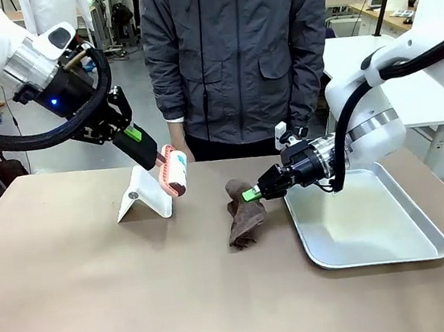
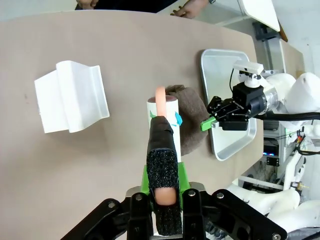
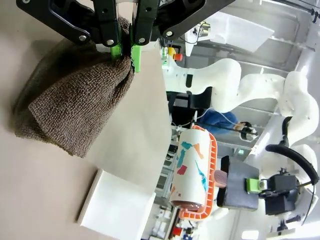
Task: Clean the surface of the table.
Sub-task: Return the Lint Roller and towel to their original positions.
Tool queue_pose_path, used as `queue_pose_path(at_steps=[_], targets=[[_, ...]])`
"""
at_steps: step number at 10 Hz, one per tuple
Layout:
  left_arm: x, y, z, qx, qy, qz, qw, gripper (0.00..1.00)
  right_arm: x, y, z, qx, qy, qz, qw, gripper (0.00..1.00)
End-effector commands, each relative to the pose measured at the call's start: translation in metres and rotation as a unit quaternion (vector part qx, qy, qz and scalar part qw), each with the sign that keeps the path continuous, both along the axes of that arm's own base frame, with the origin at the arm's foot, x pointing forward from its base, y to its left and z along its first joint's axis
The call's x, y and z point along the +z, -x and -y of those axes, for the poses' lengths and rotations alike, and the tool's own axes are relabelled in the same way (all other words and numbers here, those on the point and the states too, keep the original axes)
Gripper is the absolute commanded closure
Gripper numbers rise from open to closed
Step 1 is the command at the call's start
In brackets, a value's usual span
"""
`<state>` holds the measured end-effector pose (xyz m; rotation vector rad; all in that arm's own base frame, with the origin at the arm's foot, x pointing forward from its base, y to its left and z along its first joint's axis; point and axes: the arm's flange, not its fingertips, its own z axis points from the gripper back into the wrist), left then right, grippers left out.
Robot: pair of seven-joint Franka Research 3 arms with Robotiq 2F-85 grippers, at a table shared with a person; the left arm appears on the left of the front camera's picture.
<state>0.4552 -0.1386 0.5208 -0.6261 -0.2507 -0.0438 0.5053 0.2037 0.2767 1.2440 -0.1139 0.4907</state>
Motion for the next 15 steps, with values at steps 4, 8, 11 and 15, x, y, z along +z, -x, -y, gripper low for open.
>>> queue_pose_path(at_steps=[4,8,11,15], targets=[[-0.012,-0.012,0.002,0.012,-0.028,-0.015,0.999,0.78,0.010,-0.005,-0.026,-0.010,0.099,0.001,0.995,0.92],[-0.025,-0.048,0.007,0.032,-0.064,-0.032,0.997,0.78,0.033,-0.016,-0.045,-0.021,0.192,-0.029,0.981,0.92],[-0.038,-0.075,0.005,0.044,-0.080,-0.049,0.995,0.78,0.053,-0.028,-0.057,-0.039,0.291,-0.039,0.955,0.92],[-0.058,-0.095,0.009,0.054,-0.091,-0.069,0.992,0.78,0.055,-0.040,-0.063,-0.047,0.316,-0.035,0.947,0.92]])
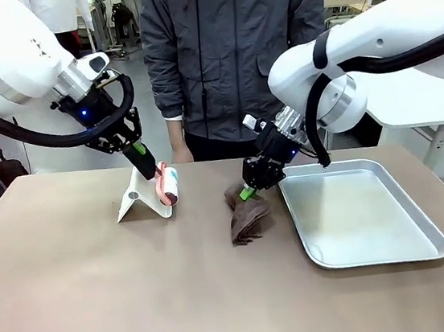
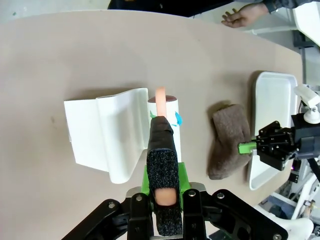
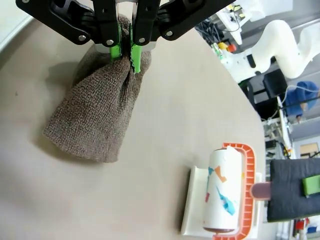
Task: Clean the surface of the table.
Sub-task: Return the Lint Roller and towel to their original positions.
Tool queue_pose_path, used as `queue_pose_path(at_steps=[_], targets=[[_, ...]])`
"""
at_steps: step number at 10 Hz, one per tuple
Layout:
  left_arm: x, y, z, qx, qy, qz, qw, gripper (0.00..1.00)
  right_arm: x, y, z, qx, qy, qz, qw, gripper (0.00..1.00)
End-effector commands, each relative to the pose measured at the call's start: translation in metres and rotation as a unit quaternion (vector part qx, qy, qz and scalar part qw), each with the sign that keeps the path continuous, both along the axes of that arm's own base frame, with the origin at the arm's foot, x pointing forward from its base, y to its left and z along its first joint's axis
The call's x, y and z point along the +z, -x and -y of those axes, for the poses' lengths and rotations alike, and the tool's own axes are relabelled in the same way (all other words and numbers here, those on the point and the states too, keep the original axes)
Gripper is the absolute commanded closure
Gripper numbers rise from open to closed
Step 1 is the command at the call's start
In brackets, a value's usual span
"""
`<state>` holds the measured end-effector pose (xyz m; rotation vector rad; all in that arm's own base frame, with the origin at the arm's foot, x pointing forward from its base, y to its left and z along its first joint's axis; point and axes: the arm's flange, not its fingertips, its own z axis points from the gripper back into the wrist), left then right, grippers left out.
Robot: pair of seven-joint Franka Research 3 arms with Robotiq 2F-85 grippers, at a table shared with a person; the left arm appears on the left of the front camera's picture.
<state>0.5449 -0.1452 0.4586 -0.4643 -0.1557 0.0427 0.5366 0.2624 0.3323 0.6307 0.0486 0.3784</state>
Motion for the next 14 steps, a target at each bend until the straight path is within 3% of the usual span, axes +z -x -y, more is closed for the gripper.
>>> queue_pose_path(at_steps=[1,14], targets=[[0.000,-0.009,0.003,0.014,-0.016,-0.019,1.000,0.78,-0.004,-0.010,-0.005,-0.005,0.001,-0.005,1.000,0.92],[-0.024,-0.012,0.001,0.044,-0.032,-0.039,0.998,0.78,-0.014,-0.016,-0.007,-0.007,-0.005,-0.026,1.000,0.92]])
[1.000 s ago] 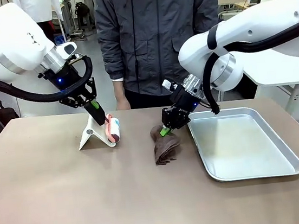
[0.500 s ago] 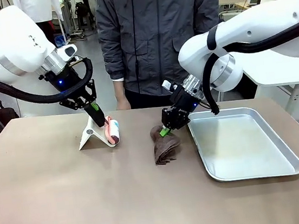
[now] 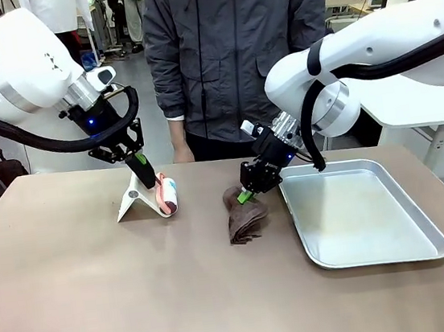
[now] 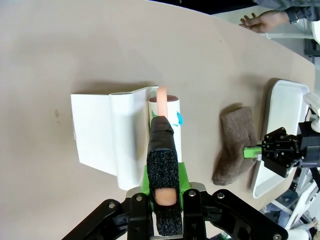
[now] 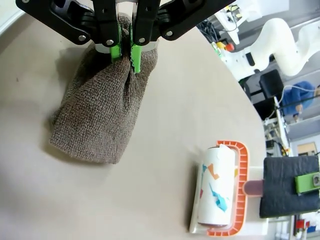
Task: Clean the surface of the table.
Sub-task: Return the Lint Roller and towel to their original positions.
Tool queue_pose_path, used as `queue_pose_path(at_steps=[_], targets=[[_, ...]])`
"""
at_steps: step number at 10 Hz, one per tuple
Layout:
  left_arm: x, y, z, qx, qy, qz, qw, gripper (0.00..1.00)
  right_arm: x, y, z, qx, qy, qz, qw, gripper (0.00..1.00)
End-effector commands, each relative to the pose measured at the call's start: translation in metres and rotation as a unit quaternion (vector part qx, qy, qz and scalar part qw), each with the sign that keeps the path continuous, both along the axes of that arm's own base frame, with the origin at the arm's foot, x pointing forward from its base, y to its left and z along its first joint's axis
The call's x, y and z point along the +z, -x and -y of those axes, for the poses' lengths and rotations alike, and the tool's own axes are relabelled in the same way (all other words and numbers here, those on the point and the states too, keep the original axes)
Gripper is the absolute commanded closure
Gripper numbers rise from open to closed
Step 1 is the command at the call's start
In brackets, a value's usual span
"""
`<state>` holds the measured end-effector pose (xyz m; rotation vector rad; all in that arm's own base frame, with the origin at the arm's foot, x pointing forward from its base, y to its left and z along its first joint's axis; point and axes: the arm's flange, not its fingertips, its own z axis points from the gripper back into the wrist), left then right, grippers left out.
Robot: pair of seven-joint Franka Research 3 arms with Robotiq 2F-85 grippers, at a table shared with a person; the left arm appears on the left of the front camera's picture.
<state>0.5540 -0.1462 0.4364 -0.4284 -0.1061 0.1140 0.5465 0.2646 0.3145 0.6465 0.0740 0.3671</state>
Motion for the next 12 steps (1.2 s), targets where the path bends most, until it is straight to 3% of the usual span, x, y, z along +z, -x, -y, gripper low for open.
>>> queue_pose_path(at_steps=[1,2,3,4,6,7,8,12], targets=[[-0.002,-0.002,0.000,0.015,-0.021,-0.007,1.000,0.73,0.003,-0.006,-0.004,-0.004,0.001,-0.016,1.000,0.92],[-0.002,-0.003,0.000,0.017,-0.020,-0.009,1.000,0.28,0.003,-0.006,-0.004,-0.007,-0.002,-0.017,1.000,0.46],[-0.002,-0.003,-0.001,0.017,-0.021,-0.008,1.000,0.17,0.003,-0.006,-0.004,-0.007,-0.006,-0.019,1.000,0.35],[-0.002,-0.002,-0.002,0.018,-0.020,-0.008,1.000,0.00,0.003,-0.006,-0.004,-0.009,-0.008,-0.020,1.000,0.00],[0.001,-0.003,-0.007,0.028,-0.018,-0.005,0.999,0.00,0.002,-0.008,-0.002,-0.010,-0.011,-0.025,1.000,0.00],[0.002,-0.003,-0.015,0.038,-0.017,-0.003,0.999,0.01,0.002,-0.008,-0.001,-0.012,-0.012,-0.026,1.000,0.11],[0.004,-0.001,-0.022,0.046,-0.015,-0.001,0.999,0.00,0.002,-0.008,-0.001,-0.012,-0.013,-0.027,0.999,0.01],[0.019,0.021,-0.064,0.070,0.015,0.013,0.997,0.00,0.012,-0.003,0.013,-0.019,-0.033,-0.018,0.999,0.00]])
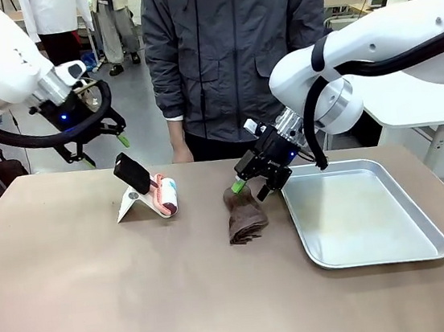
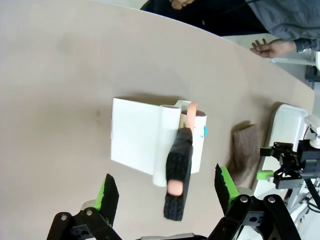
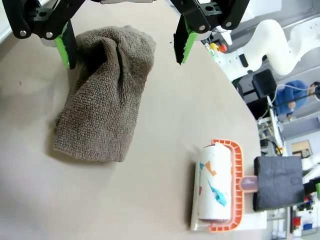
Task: Clean the surface of the table.
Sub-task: Return the Lint Roller and towel to their original positions.
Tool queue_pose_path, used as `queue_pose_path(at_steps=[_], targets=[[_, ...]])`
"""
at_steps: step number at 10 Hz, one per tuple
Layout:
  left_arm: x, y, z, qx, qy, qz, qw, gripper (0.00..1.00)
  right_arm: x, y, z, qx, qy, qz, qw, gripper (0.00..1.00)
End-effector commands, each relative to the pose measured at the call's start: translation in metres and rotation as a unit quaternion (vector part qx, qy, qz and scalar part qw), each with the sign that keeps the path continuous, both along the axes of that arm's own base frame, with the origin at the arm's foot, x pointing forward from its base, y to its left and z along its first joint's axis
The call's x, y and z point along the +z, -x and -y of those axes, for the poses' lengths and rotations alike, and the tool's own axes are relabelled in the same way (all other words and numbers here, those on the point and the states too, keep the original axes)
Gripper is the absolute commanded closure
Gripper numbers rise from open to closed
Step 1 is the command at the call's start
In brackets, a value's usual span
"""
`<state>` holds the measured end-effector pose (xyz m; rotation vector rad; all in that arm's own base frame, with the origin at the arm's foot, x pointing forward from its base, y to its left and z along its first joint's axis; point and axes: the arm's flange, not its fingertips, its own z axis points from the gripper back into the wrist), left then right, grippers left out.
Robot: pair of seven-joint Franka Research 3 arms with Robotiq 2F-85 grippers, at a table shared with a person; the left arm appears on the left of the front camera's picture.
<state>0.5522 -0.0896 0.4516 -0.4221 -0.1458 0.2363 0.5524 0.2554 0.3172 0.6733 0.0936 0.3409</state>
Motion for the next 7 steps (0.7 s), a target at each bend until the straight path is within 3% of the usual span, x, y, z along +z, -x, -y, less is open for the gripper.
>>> queue_pose_path(at_steps=[1,4,6,7], targets=[[0.010,0.035,-0.022,0.008,0.041,0.022,0.999,0.00,0.016,0.008,0.013,-0.016,-0.037,0.005,0.999,0.00],[0.016,0.108,-0.072,-0.035,0.179,0.056,0.982,0.00,0.031,0.039,0.055,-0.055,-0.141,0.051,0.987,0.00],[0.008,0.155,-0.097,-0.041,0.243,0.086,0.965,0.00,0.040,0.069,0.088,-0.087,-0.230,0.073,0.967,0.00],[0.002,0.178,-0.110,-0.016,0.269,0.103,0.957,0.00,0.045,0.089,0.108,-0.094,-0.265,0.080,0.956,0.00]])
